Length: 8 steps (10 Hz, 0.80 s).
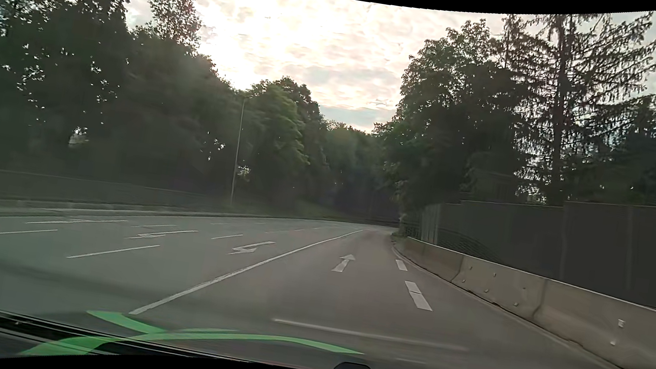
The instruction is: Follow the waypoints while adhering to traffic rules and regulations
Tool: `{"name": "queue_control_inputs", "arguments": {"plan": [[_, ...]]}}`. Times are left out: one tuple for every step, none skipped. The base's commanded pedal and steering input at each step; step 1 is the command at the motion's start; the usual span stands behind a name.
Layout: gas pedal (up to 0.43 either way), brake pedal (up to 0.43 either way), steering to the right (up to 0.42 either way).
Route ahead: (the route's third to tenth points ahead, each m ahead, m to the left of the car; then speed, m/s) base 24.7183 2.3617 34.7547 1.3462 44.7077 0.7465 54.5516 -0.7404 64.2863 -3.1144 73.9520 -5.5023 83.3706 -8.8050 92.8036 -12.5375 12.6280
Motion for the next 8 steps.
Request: {"name": "queue_control_inputs", "arguments": {"plan": [[0.268, 0.0, 0.013], [0.268, 0.0, 0.014], [0.268, 0.0, 0.015], [0.26, 0.0, 0.017], [0.228, 0.0, 0.021], [0.228, 0.0, 0.023], [0.228, 0.0, 0.023], [0.228, 0.0, 0.023]]}}
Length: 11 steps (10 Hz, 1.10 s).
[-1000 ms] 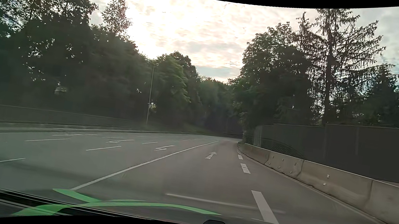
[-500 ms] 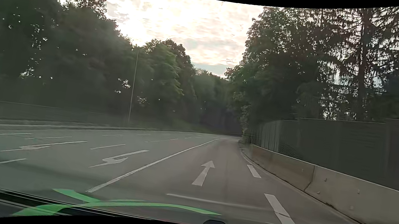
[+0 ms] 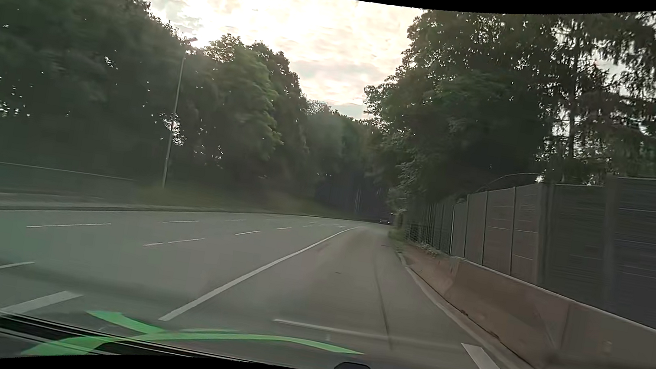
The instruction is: Follow the waypoints while adhering to traffic rules and regulations
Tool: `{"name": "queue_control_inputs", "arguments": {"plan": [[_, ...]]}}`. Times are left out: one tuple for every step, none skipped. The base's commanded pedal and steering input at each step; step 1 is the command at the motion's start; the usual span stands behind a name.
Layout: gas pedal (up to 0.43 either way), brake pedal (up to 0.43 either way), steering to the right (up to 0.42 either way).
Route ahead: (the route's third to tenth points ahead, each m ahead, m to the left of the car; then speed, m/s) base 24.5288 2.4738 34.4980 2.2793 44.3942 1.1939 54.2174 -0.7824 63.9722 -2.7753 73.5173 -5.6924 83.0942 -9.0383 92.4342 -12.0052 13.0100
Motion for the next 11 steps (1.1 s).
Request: {"name": "queue_control_inputs", "arguments": {"plan": [[0.228, 0.0, 0.023], [0.228, 0.0, 0.022], [0.228, 0.0, 0.021], [0.228, 0.0, 0.019], [0.228, 0.0, 0.018], [0.228, 0.0, 0.017], [0.228, 0.0, 0.015], [0.24, 0.0, 0.014], [0.24, 0.0, 0.012], [0.24, 0.0, 0.009], [0.24, 0.0, 0.007]]}}
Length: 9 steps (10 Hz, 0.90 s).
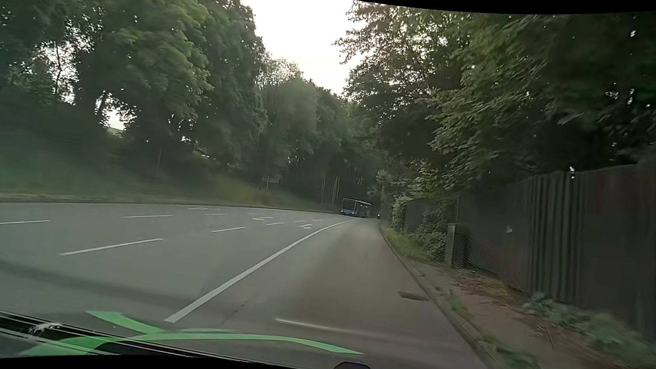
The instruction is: Follow the waypoints while adhering to traffic rules and regulations
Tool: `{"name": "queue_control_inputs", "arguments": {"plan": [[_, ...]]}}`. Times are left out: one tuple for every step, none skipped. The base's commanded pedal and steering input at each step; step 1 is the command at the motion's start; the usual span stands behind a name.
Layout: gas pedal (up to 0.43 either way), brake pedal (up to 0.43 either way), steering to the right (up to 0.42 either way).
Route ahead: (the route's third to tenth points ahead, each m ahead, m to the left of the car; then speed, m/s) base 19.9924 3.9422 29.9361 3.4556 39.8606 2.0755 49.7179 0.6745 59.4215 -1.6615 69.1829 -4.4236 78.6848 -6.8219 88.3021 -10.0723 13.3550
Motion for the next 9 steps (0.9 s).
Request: {"name": "queue_control_inputs", "arguments": {"plan": [[0.228, 0.0, 0.006], [0.228, 0.0, 0.006], [0.228, 0.0, 0.006], [0.209, 0.0, 0.006], [0.189, 0.0, 0.006], [0.177, 0.0, 0.007], [0.177, 0.0, 0.007], [0.177, 0.0, 0.007], [0.177, 0.0, 0.008]]}}
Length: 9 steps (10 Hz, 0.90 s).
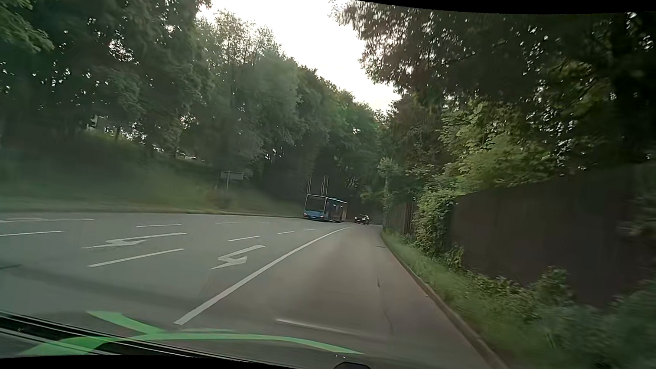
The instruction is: Follow the waypoints while adhering to traffic rules and regulations
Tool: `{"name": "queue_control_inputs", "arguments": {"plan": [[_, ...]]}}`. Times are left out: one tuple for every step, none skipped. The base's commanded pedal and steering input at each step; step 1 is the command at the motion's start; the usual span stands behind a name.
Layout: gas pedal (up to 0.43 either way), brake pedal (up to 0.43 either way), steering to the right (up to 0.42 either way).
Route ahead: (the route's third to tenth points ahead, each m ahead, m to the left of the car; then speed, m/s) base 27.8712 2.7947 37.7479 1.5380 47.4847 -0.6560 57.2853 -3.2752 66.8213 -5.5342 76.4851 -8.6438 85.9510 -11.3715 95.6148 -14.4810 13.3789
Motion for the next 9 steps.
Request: {"name": "queue_control_inputs", "arguments": {"plan": [[0.177, 0.0, 0.009], [0.177, 0.0, 0.008], [0.177, 0.0, 0.008], [0.177, 0.0, 0.006], [0.189, 0.0, 0.004], [0.189, 0.0, 0.004], [0.209, 0.0, 0.004], [0.209, 0.0, 0.005], [0.209, 0.0, 0.005]]}}
